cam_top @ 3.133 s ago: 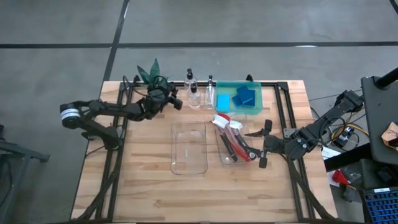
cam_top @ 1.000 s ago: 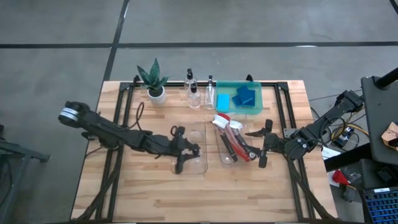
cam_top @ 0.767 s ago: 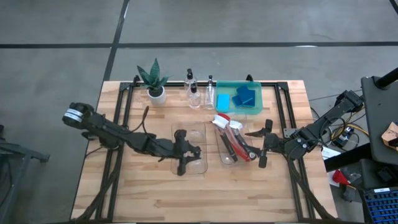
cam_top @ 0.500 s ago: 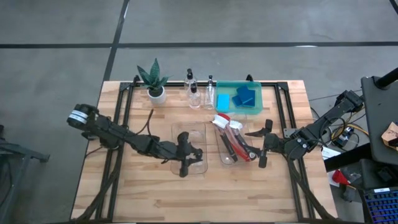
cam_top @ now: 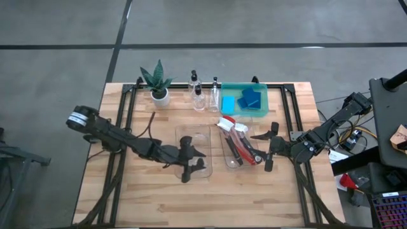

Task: Pick & Place Kitchen Sink Supplies
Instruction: Put the transparent soap dispenser into the left transparent bin

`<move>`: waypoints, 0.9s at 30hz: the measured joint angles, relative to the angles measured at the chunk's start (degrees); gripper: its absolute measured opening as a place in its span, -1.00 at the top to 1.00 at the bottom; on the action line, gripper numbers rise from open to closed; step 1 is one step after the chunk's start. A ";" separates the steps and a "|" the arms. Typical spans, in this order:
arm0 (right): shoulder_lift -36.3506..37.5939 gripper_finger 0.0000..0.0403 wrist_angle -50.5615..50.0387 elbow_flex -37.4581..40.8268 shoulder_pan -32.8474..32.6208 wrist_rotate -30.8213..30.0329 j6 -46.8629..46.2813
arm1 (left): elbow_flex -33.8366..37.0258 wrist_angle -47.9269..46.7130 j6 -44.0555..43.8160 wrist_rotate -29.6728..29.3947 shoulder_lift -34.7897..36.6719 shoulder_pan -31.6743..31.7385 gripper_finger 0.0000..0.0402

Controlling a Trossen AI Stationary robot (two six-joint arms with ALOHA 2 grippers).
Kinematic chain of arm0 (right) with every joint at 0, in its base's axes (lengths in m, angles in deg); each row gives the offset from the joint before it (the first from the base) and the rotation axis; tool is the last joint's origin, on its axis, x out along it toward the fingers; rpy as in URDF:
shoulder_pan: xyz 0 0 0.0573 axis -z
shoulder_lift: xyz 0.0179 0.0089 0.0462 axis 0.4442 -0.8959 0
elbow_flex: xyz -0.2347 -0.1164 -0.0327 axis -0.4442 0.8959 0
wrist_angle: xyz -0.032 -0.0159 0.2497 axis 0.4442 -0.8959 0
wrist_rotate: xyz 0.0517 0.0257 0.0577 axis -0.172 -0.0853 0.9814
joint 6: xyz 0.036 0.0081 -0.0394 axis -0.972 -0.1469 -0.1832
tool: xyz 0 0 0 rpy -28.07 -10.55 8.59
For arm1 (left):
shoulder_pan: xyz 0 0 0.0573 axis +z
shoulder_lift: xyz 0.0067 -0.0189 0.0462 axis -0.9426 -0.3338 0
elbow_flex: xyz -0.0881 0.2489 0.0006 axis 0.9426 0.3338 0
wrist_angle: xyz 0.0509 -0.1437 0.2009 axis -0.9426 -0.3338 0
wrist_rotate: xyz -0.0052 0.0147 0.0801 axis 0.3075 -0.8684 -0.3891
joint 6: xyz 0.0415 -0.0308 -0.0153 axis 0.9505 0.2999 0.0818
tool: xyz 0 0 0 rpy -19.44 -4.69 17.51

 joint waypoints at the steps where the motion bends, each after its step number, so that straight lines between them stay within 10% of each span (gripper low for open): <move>1: 0.00 -0.10 0.01 0.00 0.00 0.00 0.00 | 0.00 -0.04 0.04 0.02 0.72 -0.15 -0.19; 18: 0.00 -0.10 0.32 0.00 -0.04 0.15 0.01 | -0.07 -3.01 9.52 -5.86 17.39 0.91 -0.23; 27: 0.00 -0.10 0.92 0.00 -0.04 0.13 0.26 | -0.04 -7.98 11.99 -6.37 20.90 15.86 -0.22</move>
